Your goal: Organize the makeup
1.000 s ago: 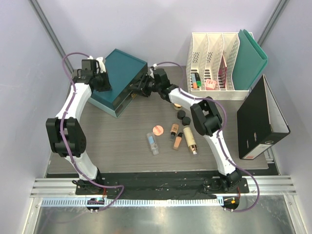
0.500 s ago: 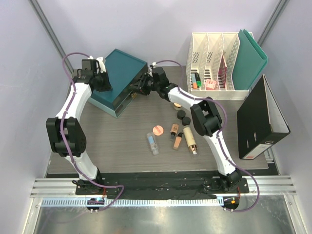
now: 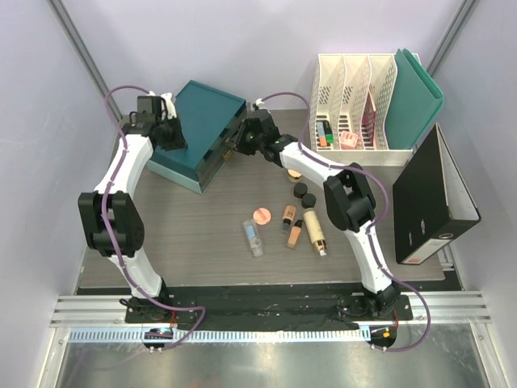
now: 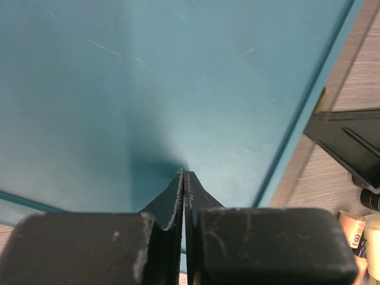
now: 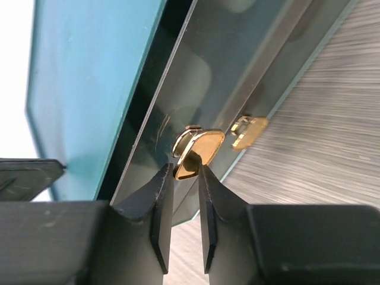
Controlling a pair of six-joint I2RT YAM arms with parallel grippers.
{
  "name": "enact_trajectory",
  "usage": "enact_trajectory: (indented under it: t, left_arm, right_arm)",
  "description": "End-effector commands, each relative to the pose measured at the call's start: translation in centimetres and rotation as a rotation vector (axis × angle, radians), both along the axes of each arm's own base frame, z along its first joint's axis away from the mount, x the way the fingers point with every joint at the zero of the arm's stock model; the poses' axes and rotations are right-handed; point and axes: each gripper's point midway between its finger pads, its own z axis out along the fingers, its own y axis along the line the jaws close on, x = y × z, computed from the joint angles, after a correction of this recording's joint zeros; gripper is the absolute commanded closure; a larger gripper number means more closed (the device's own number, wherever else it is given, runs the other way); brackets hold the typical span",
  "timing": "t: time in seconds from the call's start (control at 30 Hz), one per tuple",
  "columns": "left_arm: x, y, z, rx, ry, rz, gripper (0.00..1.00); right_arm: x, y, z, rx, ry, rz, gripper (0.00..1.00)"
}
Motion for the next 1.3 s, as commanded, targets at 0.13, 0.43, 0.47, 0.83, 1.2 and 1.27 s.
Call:
enact_trajectory:
  t: [0.13, 0.43, 0.47, 0.83, 1.2, 1.27]
  left_arm:
    - [-1.4, 1.0, -3.8, 0.039, 0.174, 0.035, 1.00]
    - [-1.8, 0.9, -5.4, 0.032, 0.225, 0.044, 1.00]
    - [-1.8, 0.9, -5.3, 0.032, 0.223, 0.044, 1.00]
    - [-1.9, 0.7, -5.4, 0.016, 0.231, 0.052, 1.00]
    - [-1.5, -0.1, -3.4, -0.027, 0.170, 0.025, 1.00]
    - [-1.4, -0.2, -2.9, -0.026, 0.156, 0.024, 1.00]
  right_arm:
    - [1.1, -7.3, -0.1, -0.255, -0.037, -0.160, 0.80]
    - [-1.4, -10.4, 0.6, -0.366, -0.049, -0.164, 0.80]
    - [-1.7, -10.7, 0.8, -0.377, -0.051, -0.168, 0.80]
    - [-3.4, -13.7, 0.7, -0.470, -0.039, -0.215, 0.80]
    - [-3.7, -13.9, 4.4, -0.477, -0.124, -0.167, 0.57]
    - [-4.3, -14.3, 5.2, -0.503, -0.144, -0.134, 0.52]
